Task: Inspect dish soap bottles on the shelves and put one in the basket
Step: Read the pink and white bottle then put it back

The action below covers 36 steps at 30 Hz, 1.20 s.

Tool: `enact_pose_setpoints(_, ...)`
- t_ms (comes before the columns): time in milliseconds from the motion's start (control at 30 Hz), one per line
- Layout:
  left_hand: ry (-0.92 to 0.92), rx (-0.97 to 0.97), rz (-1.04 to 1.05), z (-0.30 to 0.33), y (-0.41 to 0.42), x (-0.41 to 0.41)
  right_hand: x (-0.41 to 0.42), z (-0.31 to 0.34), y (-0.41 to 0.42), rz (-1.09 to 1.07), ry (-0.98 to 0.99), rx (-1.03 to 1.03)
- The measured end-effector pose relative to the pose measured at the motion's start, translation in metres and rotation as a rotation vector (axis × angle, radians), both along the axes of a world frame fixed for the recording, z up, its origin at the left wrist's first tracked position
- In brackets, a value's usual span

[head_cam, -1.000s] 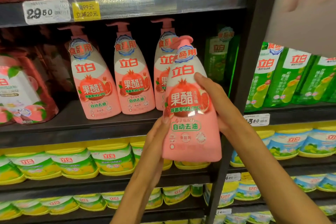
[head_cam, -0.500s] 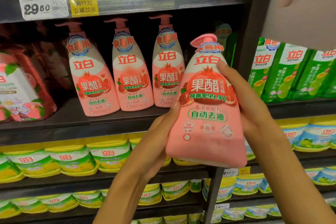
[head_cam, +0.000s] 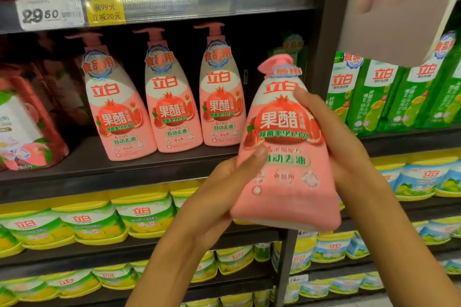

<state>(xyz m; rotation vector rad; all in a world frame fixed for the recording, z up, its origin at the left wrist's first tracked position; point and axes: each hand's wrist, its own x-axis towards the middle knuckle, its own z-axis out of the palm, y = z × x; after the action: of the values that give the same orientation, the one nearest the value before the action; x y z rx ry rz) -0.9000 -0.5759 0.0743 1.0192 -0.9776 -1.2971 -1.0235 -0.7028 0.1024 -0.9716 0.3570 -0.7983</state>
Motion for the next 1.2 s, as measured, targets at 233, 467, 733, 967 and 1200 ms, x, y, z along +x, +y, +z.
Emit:
enact_pose_setpoints(233,-0.122,-0.093,0.209,-0.011,-0.017,0.001,0.016,0.014,-0.003,-0.262,0.173,-0.499)
enact_pose_setpoints(467,-0.258,-0.179,0.360,-0.023,-0.058,0.020,0.046,0.011,-0.030,-0.334,0.162,-0.688)
enact_pose_setpoints(733,-0.275,-0.287,0.480,-0.039,-0.103,0.027,0.062,0.012,-0.071,-0.361,0.197,-0.773)
enact_pose_setpoints(967,-0.370,-0.305,0.553,-0.052,-0.128,0.030,0.075,0.006,-0.087,-0.466,0.172,-0.716)
enact_pose_setpoints(1200,-0.626,-0.211,0.550,-0.050,-0.131,0.034,0.086,-0.006,-0.089,-0.644,0.147,-0.700)
